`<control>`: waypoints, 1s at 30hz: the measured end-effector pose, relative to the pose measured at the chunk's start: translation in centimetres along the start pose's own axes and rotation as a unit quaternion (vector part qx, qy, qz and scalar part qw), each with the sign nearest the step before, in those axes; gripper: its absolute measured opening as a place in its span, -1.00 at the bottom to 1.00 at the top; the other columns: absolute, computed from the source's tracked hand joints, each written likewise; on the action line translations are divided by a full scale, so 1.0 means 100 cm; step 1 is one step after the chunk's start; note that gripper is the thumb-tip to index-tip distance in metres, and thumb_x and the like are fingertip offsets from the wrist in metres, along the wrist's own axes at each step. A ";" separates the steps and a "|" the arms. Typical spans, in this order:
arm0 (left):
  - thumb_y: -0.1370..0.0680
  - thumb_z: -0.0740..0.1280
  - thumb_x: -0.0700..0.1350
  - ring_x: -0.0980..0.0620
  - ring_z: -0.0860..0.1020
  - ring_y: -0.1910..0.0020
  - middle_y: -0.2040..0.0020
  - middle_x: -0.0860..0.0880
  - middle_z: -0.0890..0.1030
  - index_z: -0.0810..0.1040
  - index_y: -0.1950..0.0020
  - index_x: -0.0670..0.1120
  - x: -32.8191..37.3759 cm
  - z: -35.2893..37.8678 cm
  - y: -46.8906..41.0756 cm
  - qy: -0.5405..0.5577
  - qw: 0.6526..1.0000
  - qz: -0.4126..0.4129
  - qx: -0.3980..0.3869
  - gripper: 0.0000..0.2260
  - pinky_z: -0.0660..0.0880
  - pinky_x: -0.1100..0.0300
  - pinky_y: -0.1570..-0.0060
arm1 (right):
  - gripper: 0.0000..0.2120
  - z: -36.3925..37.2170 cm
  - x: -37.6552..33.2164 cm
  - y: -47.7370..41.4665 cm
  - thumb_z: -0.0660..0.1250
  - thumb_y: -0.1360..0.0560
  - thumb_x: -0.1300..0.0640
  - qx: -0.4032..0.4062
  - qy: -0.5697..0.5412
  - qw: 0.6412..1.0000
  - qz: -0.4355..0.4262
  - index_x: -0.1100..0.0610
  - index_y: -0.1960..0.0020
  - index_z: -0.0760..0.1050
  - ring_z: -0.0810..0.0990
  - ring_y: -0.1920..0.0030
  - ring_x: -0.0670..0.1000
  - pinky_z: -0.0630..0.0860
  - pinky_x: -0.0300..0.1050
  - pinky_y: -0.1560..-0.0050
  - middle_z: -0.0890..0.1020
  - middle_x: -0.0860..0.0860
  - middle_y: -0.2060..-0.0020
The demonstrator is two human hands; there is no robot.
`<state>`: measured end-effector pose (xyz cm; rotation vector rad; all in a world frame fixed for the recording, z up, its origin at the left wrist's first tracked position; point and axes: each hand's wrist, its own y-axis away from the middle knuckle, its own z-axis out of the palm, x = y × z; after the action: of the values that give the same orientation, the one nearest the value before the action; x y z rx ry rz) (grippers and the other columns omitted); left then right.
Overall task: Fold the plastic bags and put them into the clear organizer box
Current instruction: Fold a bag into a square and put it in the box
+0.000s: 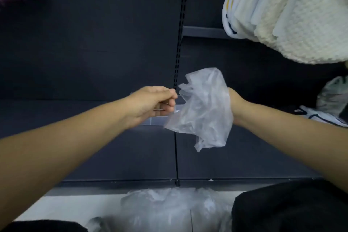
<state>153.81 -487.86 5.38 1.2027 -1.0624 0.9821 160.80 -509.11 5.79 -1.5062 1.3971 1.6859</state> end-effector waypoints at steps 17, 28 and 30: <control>-0.47 0.43 -0.23 -0.06 0.68 0.12 0.07 -0.12 0.71 0.63 -0.07 -0.13 -0.112 -0.007 -0.066 0.073 0.982 -0.168 0.052 -0.82 0.61 0.14 0.18 | -0.51 0.036 0.089 -0.090 0.15 -0.52 -0.31 0.113 0.177 0.972 -0.106 0.05 0.32 0.53 0.45 0.46 -0.26 0.36 -0.22 0.25 0.50 -0.20 0.53; -0.61 0.25 -0.17 0.06 0.65 0.29 0.22 -0.06 0.66 0.57 0.10 -0.18 -0.192 -0.044 -0.045 0.225 0.942 -0.147 0.200 -0.84 0.56 0.23 0.26 | -0.22 0.022 0.177 -0.062 0.33 -0.21 -0.49 0.007 -0.053 0.998 0.031 -0.20 -0.34 0.34 0.48 -0.25 -0.13 0.38 0.05 -0.33 0.47 -0.19 -0.25; -0.63 0.21 -0.18 0.01 0.69 0.19 0.12 -0.12 0.70 0.59 0.01 -0.23 -0.201 -0.044 -0.039 0.245 0.933 -0.170 0.202 -0.80 0.59 0.19 0.27 | -0.05 0.042 0.193 -0.052 0.43 -0.14 -0.46 -0.015 -0.039 0.996 0.083 -0.33 -0.43 0.12 0.43 -0.32 -0.06 0.42 0.01 -0.29 0.31 -0.17 -0.36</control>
<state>153.48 -484.39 -15.23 1.3172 -0.2477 1.1730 158.01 -508.68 -14.44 -1.3560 1.4971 1.8514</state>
